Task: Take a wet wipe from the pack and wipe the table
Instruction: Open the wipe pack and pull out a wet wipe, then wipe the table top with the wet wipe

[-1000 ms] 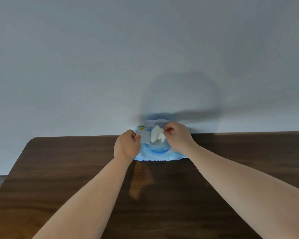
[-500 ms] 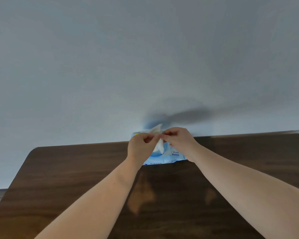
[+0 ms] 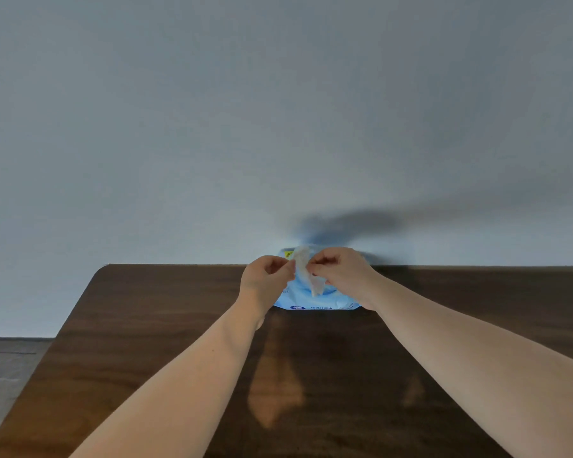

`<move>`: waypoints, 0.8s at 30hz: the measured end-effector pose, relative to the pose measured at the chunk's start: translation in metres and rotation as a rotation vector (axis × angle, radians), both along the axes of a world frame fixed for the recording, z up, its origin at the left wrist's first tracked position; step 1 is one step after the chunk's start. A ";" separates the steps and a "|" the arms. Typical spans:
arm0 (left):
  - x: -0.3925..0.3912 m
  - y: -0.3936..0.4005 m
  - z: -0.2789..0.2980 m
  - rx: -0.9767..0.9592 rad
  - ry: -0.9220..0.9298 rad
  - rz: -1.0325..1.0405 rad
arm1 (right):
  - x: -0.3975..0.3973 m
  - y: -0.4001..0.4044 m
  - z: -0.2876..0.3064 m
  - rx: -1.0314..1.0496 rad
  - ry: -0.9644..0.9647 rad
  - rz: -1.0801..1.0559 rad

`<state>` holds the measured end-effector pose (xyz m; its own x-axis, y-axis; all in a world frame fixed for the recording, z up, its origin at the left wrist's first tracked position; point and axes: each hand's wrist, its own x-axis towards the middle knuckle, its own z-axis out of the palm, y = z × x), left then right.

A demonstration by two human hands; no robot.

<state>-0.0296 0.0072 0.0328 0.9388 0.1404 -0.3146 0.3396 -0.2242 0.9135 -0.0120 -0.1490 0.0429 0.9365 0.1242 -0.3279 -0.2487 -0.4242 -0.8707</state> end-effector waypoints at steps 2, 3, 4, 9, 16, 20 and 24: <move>-0.008 0.016 0.000 -0.013 0.012 0.030 | 0.000 0.026 0.000 -0.009 -0.018 0.080; -0.012 0.027 0.000 0.002 0.010 0.057 | 0.000 0.040 -0.002 -0.002 -0.025 0.115; -0.017 0.039 -0.001 0.029 0.008 0.088 | 0.000 0.056 -0.004 0.002 -0.027 0.146; -0.051 0.117 -0.014 0.129 0.010 0.161 | -0.008 0.132 -0.021 -0.052 -0.043 0.241; -0.090 0.219 -0.062 0.437 0.242 0.295 | -0.017 0.207 -0.044 0.013 0.016 0.061; -0.123 0.259 -0.088 0.688 0.425 0.076 | -0.026 0.249 -0.050 -0.127 -0.162 0.268; -0.164 0.285 -0.110 0.983 0.511 -0.155 | -0.050 0.291 -0.074 -0.311 -0.370 0.646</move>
<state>-0.1932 0.2920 -0.0772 0.7598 0.4329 -0.4850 0.5299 -0.8446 0.0764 -0.0617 0.1423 -0.0308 0.7655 0.6323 -0.1194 0.4100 -0.6223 -0.6669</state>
